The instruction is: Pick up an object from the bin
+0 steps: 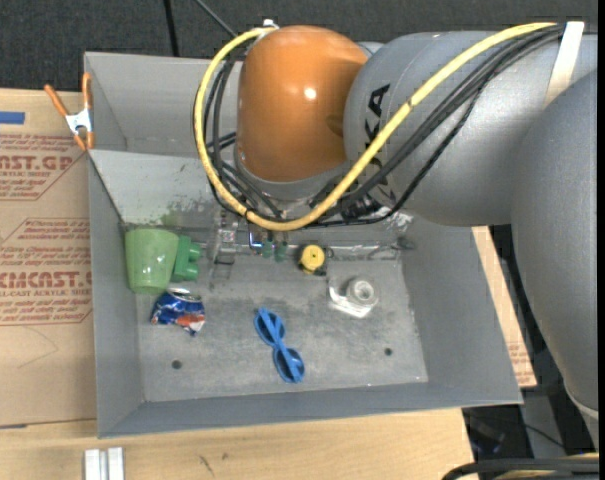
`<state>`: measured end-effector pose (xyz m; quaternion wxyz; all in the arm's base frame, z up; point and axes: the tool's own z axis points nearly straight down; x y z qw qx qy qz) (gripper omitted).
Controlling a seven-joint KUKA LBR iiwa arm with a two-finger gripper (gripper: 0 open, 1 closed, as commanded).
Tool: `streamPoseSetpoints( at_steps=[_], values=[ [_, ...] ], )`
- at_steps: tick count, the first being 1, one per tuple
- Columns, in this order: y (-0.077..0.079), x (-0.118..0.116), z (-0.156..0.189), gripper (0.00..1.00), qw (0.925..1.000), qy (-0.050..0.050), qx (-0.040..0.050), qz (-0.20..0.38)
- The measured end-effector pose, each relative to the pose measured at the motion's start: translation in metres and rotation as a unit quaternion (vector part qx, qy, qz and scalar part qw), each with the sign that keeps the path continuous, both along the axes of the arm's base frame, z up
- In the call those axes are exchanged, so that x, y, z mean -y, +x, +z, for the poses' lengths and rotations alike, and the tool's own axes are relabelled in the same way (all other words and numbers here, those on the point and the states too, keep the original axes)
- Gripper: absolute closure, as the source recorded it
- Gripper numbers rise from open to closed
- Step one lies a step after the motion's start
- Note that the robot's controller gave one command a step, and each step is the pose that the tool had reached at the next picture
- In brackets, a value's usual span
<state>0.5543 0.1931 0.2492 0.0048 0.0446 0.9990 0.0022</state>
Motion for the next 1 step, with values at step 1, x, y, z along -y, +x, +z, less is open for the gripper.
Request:
streamPoseSetpoints(
  at_steps=[1],
  values=[
    [-0.0007,0.0009,-0.005,0.0,1.0,-0.002,-0.0034,0.0]
  ],
)
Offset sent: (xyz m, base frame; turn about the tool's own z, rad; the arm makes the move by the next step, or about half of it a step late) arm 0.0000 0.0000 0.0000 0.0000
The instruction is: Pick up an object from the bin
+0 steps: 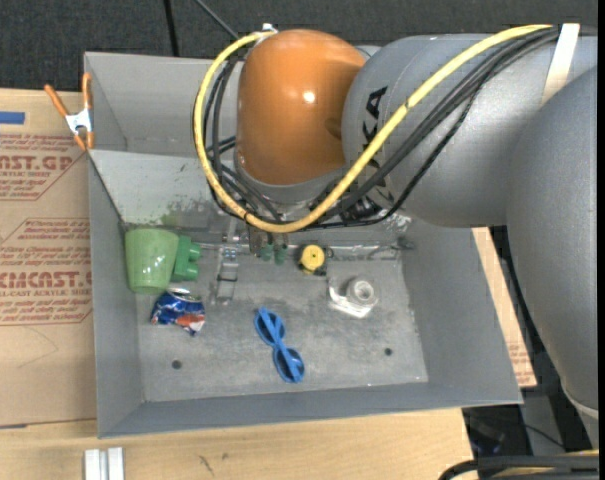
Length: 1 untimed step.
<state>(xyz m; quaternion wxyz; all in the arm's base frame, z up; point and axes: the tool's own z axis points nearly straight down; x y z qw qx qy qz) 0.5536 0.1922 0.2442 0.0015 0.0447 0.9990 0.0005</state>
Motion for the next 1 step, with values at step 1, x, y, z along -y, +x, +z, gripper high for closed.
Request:
streamPoseSetpoints(
  at_steps=[1],
  values=[
    [-0.0106,-0.0173,-0.142,0.0,0.9954,-0.001,-0.0042,0.096]
  ],
)
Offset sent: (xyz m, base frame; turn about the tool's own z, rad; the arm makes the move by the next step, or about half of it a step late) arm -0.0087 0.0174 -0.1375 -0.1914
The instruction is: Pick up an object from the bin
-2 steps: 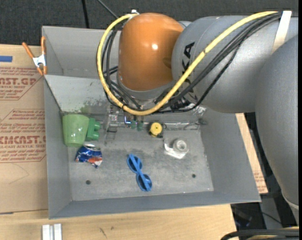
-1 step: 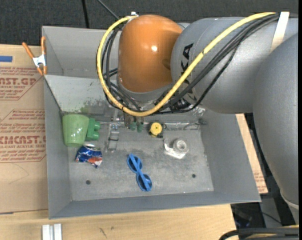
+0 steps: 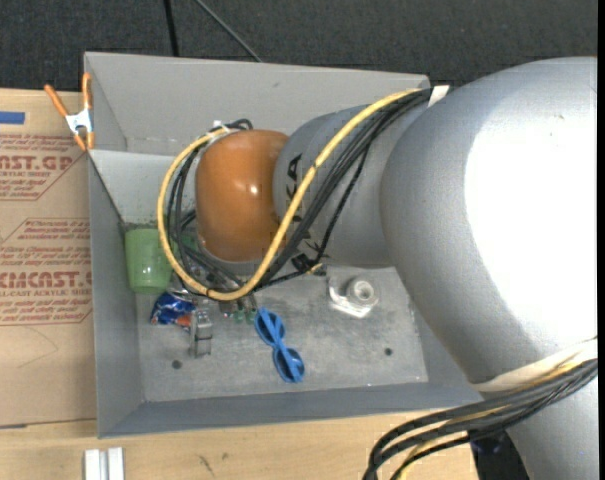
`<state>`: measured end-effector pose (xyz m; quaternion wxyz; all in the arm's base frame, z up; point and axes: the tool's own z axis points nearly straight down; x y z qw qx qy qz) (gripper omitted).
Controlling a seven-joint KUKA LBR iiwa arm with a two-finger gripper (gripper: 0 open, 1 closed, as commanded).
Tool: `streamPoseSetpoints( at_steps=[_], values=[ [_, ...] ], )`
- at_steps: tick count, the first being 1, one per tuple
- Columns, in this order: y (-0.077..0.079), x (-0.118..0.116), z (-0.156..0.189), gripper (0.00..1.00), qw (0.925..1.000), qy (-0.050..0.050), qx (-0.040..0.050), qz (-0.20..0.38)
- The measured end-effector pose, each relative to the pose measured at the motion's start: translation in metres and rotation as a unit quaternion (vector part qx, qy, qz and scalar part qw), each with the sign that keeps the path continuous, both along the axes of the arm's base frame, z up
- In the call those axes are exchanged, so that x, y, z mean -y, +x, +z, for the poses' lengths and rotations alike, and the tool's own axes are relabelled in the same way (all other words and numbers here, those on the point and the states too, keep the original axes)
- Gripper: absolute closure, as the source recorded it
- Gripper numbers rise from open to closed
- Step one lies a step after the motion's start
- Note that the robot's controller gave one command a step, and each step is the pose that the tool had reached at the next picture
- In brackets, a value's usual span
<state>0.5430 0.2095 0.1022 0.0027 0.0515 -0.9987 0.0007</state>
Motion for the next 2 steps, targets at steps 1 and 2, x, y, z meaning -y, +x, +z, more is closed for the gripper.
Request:
streamPoseSetpoints(
  at_steps=[1,2],
  values=[
    [0.002,0.0,0.004,1.0,1.0,0.002,0.0034,-0.001],
    [-0.036,-0.005,0.126,1.0,0.9998,0.003,0.0072,0.016]
  ],
)
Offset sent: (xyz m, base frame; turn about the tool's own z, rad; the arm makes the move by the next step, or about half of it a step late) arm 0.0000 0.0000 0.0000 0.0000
